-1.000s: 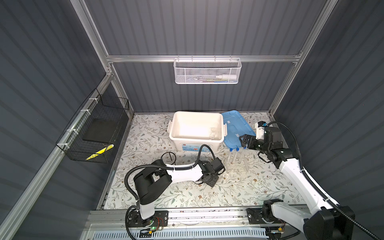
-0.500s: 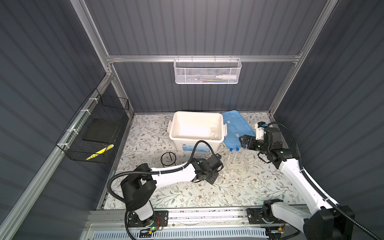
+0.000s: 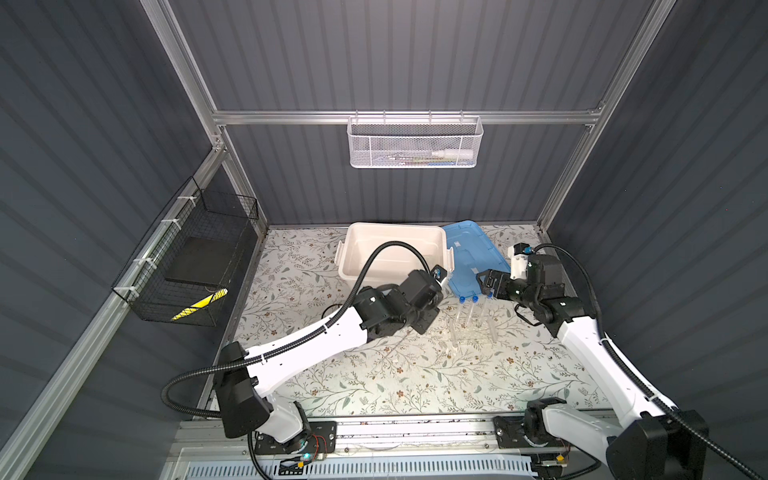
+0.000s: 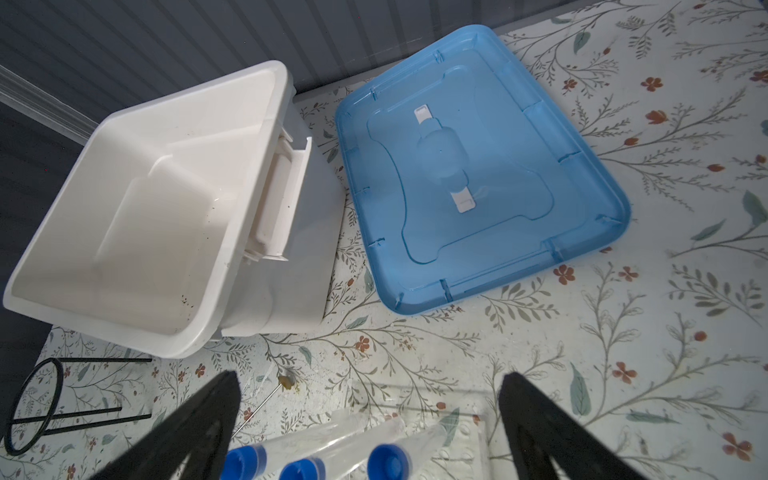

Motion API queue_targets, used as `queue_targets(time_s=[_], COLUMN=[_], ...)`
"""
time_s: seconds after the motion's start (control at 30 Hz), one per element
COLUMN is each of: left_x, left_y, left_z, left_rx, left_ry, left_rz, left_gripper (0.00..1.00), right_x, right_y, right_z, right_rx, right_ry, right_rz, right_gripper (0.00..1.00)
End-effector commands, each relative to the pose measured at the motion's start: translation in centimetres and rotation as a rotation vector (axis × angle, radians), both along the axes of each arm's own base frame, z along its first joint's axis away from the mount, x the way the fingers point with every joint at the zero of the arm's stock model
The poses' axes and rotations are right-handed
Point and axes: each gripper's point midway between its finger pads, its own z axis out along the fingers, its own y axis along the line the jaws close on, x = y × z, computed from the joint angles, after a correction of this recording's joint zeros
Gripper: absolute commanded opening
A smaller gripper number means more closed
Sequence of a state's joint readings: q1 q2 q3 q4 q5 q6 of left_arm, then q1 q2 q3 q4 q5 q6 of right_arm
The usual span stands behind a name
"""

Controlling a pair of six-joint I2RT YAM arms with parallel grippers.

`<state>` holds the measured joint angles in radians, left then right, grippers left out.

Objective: Organize the chemistry lab equipment
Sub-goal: 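Carry the bottle brush over the white box and lower it inside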

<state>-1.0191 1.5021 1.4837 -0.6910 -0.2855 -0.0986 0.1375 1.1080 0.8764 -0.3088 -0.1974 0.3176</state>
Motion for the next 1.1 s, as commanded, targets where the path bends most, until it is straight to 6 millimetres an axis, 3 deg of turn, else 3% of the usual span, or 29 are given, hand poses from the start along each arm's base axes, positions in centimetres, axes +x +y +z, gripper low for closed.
queue_targets(time_s=[0.0,0.2,0.33,0.6,1.07], left_x=[1.9,6.2,8.7,14.3,19.3], left_y=[2.1,2.8,2.8,3.4,2.5], left_z=[1.1,1.9,1.4,-2.3,-8.5], left_rx=[0.110,0.164,0.191,0.226,0.219], left_ry=[-0.043,-0.099,-0.106,-0.050,0.053], left_rz=[-0.043,-0.069,-0.102,-0.084,-0.075], left_gripper=[0.03,0.03,0.03,0.02,0.02], right_x=[-0.1,-0.1,-0.2,-0.3,-0.1], right_y=[0.2,0.2,0.2,0.1,0.0], right_z=[-0.3,-0.3,-0.2,-0.5,-0.5], right_rx=[0.013,0.016,0.012,0.005,0.001], right_ry=[0.009,0.007,0.005,0.011,0.014], right_rz=[0.006,0.006,0.006,0.004,0.003], right_gripper=[0.99,0.99,0.99,0.99,0.99])
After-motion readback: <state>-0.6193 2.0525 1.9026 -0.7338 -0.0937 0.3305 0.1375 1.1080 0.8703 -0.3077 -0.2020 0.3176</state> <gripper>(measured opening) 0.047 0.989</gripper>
